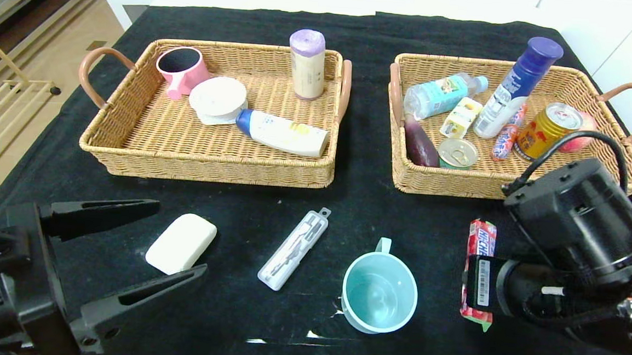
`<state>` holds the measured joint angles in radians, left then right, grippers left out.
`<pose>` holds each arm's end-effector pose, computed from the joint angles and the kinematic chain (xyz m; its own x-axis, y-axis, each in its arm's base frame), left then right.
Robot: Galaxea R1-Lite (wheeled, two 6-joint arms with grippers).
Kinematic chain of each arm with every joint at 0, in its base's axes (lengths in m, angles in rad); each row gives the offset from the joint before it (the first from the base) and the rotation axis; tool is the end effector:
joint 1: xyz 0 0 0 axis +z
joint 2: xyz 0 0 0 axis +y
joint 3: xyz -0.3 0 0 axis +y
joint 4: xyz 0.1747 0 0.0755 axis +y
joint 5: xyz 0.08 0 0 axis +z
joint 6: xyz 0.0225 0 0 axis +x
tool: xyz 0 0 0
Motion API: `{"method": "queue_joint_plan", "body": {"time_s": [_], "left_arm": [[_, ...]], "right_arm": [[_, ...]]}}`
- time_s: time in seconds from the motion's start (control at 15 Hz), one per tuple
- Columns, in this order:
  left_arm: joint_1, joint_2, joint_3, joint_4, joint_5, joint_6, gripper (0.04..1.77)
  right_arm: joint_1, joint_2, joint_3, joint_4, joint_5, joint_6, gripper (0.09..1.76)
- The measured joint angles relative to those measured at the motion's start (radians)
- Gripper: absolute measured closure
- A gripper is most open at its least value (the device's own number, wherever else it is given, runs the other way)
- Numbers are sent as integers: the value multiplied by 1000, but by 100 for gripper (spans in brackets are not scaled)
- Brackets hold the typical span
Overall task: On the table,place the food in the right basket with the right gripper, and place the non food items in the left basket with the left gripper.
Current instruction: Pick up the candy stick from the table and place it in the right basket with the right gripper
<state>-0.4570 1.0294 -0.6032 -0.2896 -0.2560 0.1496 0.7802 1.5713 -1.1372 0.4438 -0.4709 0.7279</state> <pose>0.1200 -0.0653 0.2398 0.7483 -0.6501 -0.1317 0.6629 0.7400 0.1136 0.1879 0.1716 0.2180 0.7237 0.0779 -0.6857 0.0496 0.9852 0.1644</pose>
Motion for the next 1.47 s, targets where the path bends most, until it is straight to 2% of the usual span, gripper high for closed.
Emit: {"method": "queue_joint_plan", "body": {"time_s": [0.4, 0.8, 1.13, 1.47], "left_arm": [[0, -1, 0, 0, 1, 0, 9], [0, -9, -1, -1, 1, 0, 9], [1, -13, -2, -1, 1, 0, 9], [1, -15, -3, -1, 1, 0, 9]], "right_arm": [[-67, -51, -163, -6, -36, -104, 147], [-174, -8, -296, -61, -40, -207, 147], [-262, 50, -318, -203, -41, -288, 147], [-276, 96, -319, -352, -40, -329, 147]]}}
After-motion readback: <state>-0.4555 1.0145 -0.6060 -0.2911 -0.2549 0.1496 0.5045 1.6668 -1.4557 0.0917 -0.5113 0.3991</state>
